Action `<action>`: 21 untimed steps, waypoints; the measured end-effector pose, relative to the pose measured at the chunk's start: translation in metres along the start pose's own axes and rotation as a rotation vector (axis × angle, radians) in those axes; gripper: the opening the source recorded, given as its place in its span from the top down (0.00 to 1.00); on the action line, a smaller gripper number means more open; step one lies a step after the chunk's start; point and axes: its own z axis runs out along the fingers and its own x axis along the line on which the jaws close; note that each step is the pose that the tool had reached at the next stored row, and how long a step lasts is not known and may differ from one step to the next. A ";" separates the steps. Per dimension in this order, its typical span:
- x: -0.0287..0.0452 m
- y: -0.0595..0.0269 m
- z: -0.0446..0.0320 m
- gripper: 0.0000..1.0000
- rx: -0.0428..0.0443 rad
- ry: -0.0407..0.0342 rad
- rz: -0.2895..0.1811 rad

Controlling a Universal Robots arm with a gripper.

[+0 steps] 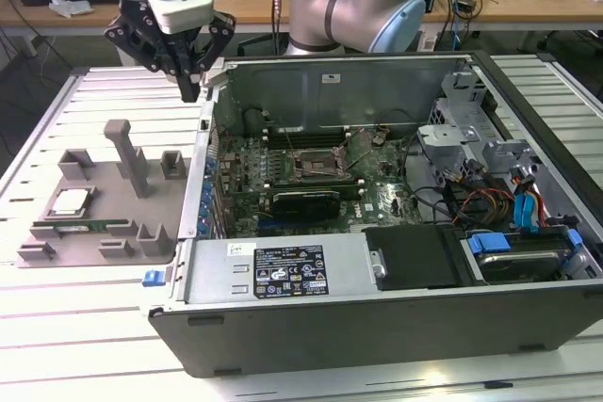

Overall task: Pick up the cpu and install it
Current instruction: 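Reach for the cpu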

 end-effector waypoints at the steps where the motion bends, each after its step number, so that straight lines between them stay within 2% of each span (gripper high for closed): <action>1: 0.0007 0.0000 0.0000 0.89 0.0000 0.0000 0.000; 8: 0.0091 -0.0007 -0.0003 0.89 0.0001 0.0001 0.000; 12: 0.0170 -0.0013 -0.0005 0.89 0.0000 0.0000 0.000; 21: 0.0299 -0.0022 -0.0008 0.89 0.0000 0.0000 0.000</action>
